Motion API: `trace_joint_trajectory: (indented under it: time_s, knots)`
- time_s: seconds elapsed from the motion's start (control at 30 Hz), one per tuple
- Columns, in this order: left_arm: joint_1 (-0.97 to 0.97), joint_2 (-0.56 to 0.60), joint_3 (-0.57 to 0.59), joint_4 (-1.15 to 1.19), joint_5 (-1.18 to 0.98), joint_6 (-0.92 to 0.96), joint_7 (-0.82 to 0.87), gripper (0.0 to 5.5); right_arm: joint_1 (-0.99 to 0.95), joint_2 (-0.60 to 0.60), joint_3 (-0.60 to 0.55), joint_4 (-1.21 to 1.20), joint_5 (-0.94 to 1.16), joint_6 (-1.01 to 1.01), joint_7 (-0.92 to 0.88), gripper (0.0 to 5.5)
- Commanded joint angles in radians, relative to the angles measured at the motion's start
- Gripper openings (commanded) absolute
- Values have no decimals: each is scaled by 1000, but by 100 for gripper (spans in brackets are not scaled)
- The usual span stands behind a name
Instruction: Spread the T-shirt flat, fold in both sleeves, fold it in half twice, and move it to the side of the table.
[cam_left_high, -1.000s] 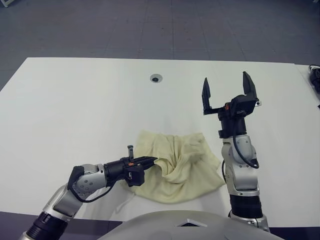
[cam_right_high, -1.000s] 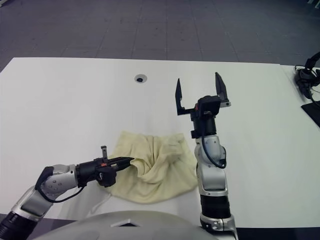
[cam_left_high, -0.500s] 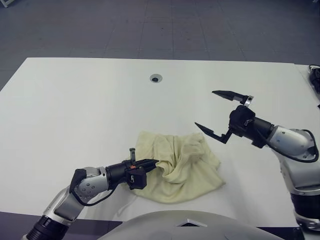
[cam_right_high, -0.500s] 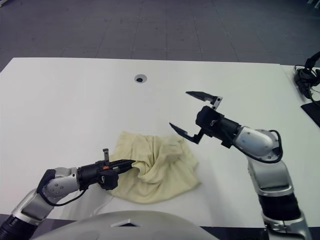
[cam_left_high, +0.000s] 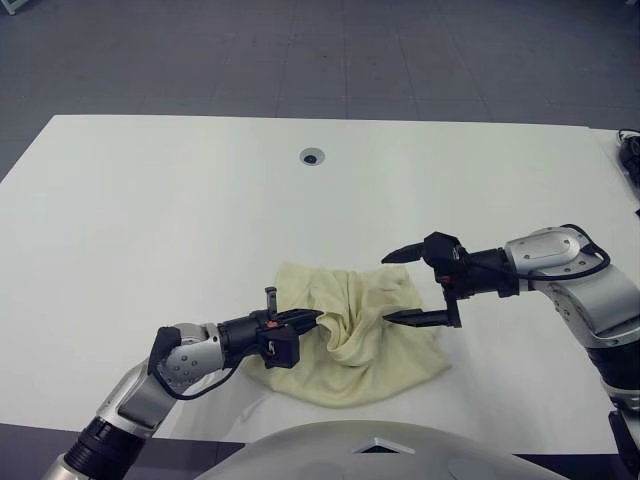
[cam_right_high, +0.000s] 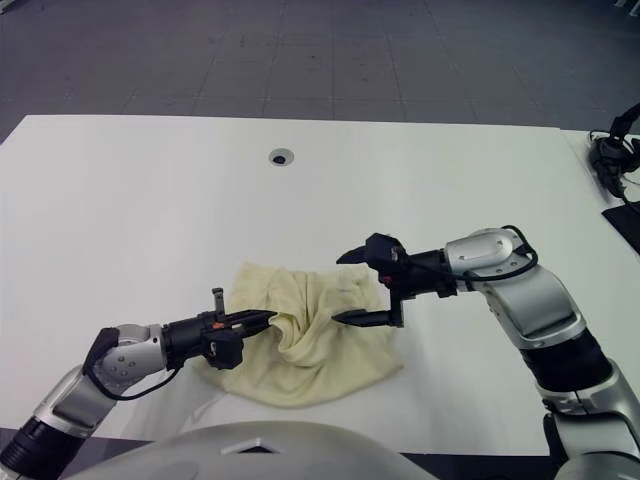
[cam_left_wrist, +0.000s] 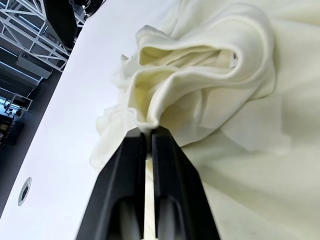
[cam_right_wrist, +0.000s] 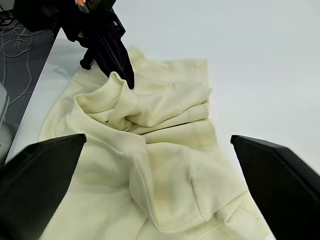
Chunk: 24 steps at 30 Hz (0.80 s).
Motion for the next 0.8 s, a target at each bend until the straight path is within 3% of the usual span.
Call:
trace_joint_trajectory:
  time_s: [0.03,0.8]
  knots:
    - [-14,6,-10,6,18,4,-10,0,-6,-8,44,-14,-26,7,9,519]
    - [-15,21,-4,12,9,1,-31,0,-17,27,168,19,-129,-78,24,145]
